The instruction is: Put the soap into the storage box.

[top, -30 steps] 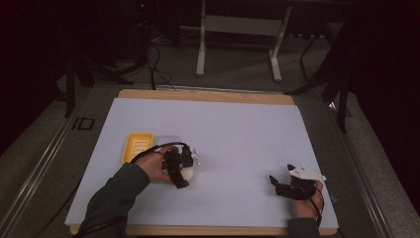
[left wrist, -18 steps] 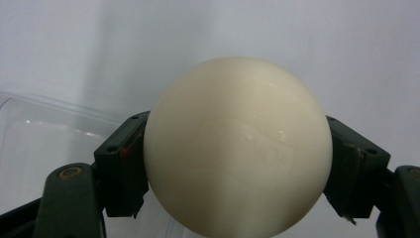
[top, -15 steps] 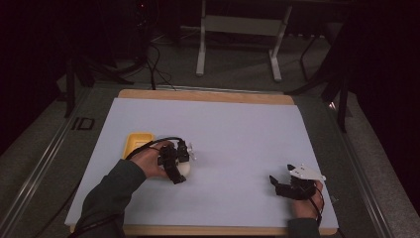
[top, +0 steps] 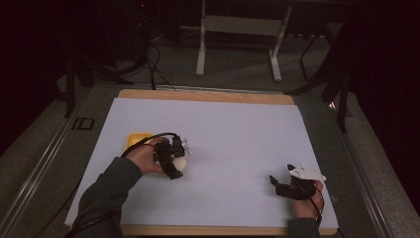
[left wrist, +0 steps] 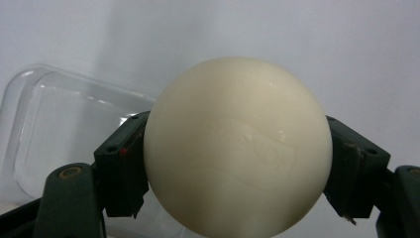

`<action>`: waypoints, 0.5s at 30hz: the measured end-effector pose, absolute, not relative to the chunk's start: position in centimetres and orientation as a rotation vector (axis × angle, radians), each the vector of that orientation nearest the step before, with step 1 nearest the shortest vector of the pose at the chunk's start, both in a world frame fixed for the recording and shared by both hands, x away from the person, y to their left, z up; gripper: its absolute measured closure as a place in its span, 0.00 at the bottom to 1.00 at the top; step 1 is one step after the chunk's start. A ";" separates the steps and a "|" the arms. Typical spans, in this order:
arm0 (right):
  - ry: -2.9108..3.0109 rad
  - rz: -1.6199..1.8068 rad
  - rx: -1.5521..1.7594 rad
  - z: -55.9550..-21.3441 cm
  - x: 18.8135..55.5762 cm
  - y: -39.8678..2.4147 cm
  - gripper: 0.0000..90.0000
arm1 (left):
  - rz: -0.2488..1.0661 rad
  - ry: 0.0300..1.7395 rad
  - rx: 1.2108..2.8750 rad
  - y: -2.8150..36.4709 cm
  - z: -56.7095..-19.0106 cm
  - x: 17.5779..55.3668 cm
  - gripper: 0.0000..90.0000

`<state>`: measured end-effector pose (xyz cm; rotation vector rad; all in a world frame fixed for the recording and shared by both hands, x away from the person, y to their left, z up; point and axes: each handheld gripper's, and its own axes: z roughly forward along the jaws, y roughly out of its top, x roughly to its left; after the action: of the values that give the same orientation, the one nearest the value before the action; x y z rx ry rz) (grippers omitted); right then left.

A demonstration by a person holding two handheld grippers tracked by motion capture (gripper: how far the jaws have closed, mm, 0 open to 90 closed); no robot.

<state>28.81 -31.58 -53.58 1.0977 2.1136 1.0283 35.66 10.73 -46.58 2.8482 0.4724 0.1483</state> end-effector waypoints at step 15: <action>2.114 1.028 1.097 -53.6 28.8 -31.6 0.20 | 0.161 0.542 2.829 11.7 -46.1 36.5 0.27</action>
<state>28.81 -31.58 -53.58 1.0974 2.1138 1.0280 36.46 11.73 -46.09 2.8289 0.5424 0.1608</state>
